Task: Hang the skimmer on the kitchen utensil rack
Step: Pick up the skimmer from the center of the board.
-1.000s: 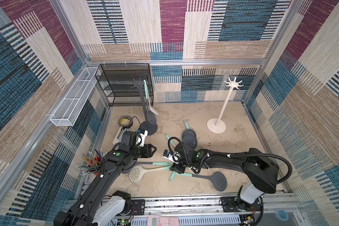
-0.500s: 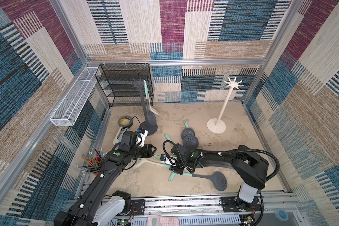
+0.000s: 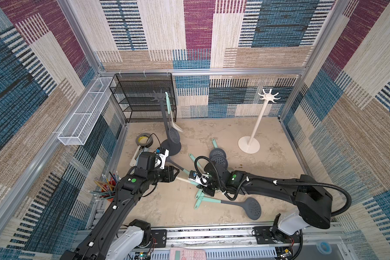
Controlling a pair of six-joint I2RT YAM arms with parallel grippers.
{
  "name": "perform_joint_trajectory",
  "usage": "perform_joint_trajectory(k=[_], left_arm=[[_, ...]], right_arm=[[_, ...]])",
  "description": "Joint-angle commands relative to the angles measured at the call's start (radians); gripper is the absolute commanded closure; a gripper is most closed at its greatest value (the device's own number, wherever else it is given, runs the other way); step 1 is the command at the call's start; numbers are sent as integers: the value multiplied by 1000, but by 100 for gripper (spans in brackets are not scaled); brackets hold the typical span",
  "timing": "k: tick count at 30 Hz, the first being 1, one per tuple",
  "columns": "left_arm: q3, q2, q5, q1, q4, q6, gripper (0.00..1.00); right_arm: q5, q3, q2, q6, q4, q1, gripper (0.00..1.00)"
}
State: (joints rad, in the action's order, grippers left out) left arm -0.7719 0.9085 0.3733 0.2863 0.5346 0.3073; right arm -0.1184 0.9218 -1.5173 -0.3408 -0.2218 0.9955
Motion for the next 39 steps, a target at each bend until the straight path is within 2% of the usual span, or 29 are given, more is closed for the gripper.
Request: perform_joint_trajectory(k=[1,5,9,19,20,24,26,32,39], left_arm=[[2,-29,43,0,-52,-14,48],[-13,-56,107,-1,-65,-51,47],[-32,-71,180,2,-64,-149,47],[-101,-61,160,48,-76,-541,48],[-105,-56,145,58,-77,-596,51],[-102,-36,54,111,-68,-899,50],[-117,-12,33,121,-46,-1001,50],[-160,35,-83,150,-30,-1172,49],[-142,43,-233,201,-25,-1338,50]], right_arm=[[24,-19,43,10,50,0,92],[42,-35,77,24,34,-1,92],[41,-41,114,43,12,-1,93],[64,-54,193,76,-28,-2,94],[59,-51,194,78,-31,-2,94],[48,-53,204,89,-29,-3,93],[50,-53,207,91,-31,-6,93],[41,-57,210,98,-22,-34,93],[33,-58,230,93,-4,-59,94]])
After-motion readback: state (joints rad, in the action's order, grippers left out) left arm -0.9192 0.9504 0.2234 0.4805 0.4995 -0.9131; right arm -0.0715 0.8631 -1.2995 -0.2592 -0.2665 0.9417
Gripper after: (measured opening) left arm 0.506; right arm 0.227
